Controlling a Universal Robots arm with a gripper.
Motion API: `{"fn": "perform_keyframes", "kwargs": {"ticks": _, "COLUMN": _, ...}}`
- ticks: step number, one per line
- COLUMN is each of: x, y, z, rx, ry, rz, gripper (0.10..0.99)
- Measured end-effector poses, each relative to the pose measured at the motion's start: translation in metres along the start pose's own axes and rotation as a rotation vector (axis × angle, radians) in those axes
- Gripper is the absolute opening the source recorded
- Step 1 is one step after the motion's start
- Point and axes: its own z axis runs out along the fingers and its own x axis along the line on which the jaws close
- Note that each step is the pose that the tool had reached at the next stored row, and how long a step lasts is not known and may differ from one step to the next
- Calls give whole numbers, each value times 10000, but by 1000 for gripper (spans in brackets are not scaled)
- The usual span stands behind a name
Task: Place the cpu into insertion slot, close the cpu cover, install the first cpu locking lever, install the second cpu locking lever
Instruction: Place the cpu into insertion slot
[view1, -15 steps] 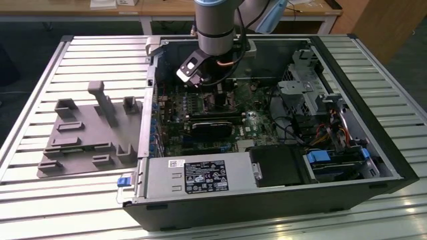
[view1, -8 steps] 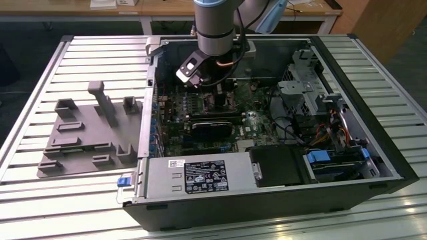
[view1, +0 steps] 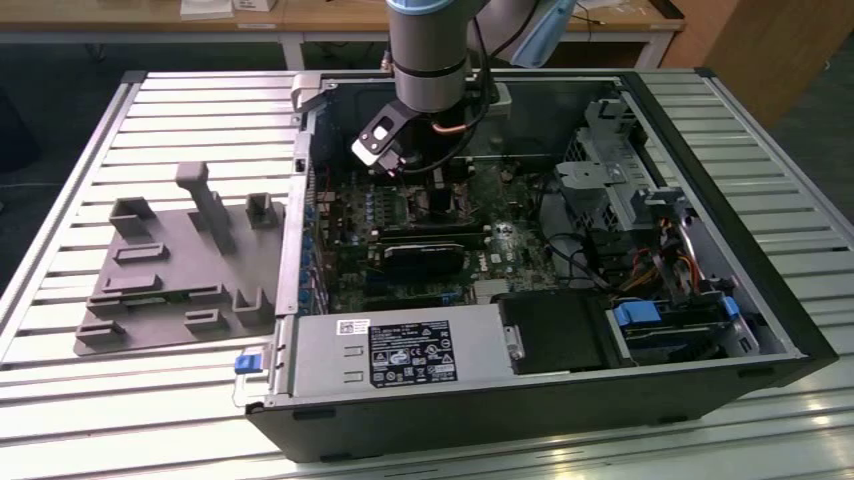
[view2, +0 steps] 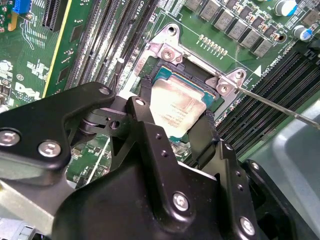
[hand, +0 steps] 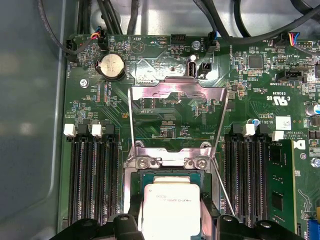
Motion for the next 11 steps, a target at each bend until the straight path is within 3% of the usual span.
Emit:
{"fn": "perform_keyframes", "kwargs": {"ticks": 6, "x": 1, "y": -1, "z": 2, "rx": -2, "ry": 5, "rz": 0, "gripper": 537}}
{"fn": "perform_keyframes", "kwargs": {"ticks": 8, "x": 1, "y": -1, "z": 1, "rx": -1, "ry": 2, "rz": 0, "gripper": 553}}
{"fn": "perform_keyframes", "kwargs": {"ticks": 9, "x": 1, "y": -1, "z": 1, "rx": -1, "ry": 2, "rz": 0, "gripper": 612}}
{"fn": "perform_keyframes", "kwargs": {"ticks": 11, "x": 0, "y": -1, "z": 1, "rx": 0, "ry": 0, "rz": 0, "gripper": 612}}
